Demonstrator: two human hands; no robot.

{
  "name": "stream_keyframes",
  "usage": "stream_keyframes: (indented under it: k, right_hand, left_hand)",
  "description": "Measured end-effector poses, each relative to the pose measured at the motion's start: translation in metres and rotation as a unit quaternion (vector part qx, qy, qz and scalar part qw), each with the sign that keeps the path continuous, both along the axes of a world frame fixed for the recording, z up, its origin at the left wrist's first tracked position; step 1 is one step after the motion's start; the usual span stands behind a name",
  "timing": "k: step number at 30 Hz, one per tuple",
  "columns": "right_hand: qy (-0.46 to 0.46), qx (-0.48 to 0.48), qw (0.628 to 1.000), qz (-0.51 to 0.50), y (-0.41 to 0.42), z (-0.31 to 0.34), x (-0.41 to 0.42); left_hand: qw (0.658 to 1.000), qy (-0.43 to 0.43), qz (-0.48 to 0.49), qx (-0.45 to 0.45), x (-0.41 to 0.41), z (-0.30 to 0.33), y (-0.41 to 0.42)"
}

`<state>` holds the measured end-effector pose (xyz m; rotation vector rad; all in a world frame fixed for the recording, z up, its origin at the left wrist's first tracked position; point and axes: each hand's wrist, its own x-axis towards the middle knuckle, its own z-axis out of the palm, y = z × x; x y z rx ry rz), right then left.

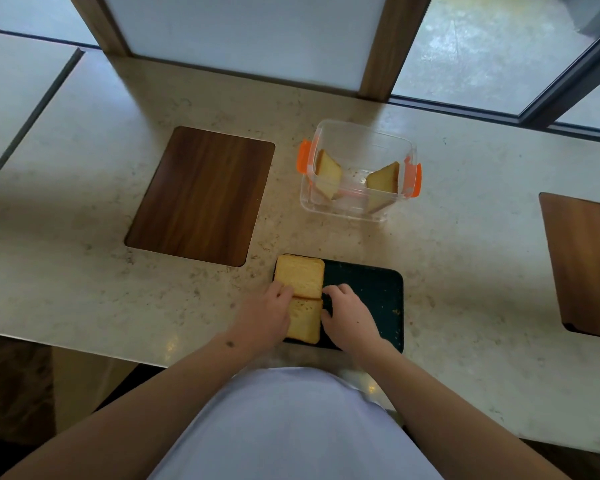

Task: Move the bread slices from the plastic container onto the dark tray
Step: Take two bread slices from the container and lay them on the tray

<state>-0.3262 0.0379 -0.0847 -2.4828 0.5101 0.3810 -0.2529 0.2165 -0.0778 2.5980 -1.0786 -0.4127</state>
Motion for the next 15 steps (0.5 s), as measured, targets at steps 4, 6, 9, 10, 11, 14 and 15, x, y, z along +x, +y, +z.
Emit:
stream_keyframes:
  k: [4,6,9,10,11,14,15]
  right_hand:
    - [0.046,0.131,0.982,-0.125,-0.002,-0.002,0.012]
    - [0.051,0.168,0.972,-0.156,-0.001,-0.004,0.015]
    - [0.051,0.204,0.958,-0.197,0.001,-0.008,0.016]
    - [0.05,0.213,0.954,-0.206,0.001,-0.008,0.016]
    - [0.05,0.222,0.95,-0.212,0.002,-0.009,0.015]
    - [0.037,0.203,0.961,-0.185,0.004,-0.007,0.014]
    - [0.022,0.164,0.974,-0.154,0.004,-0.005,0.013]
  left_hand:
    - [0.999,0.021,0.011,-0.022,-0.005,-0.004,-0.003]
    - [0.999,0.026,0.002,-0.032,-0.006,-0.008,-0.003]
    - [0.999,0.031,-0.011,-0.039,-0.007,-0.011,-0.003]
    - [0.999,0.032,-0.013,-0.039,-0.007,-0.011,-0.003]
    - [0.999,0.03,-0.017,-0.035,-0.007,-0.011,-0.003]
    - [1.0,0.011,-0.028,0.001,-0.007,-0.01,-0.004]
    - [0.999,0.006,-0.032,0.018,-0.008,-0.01,-0.005]
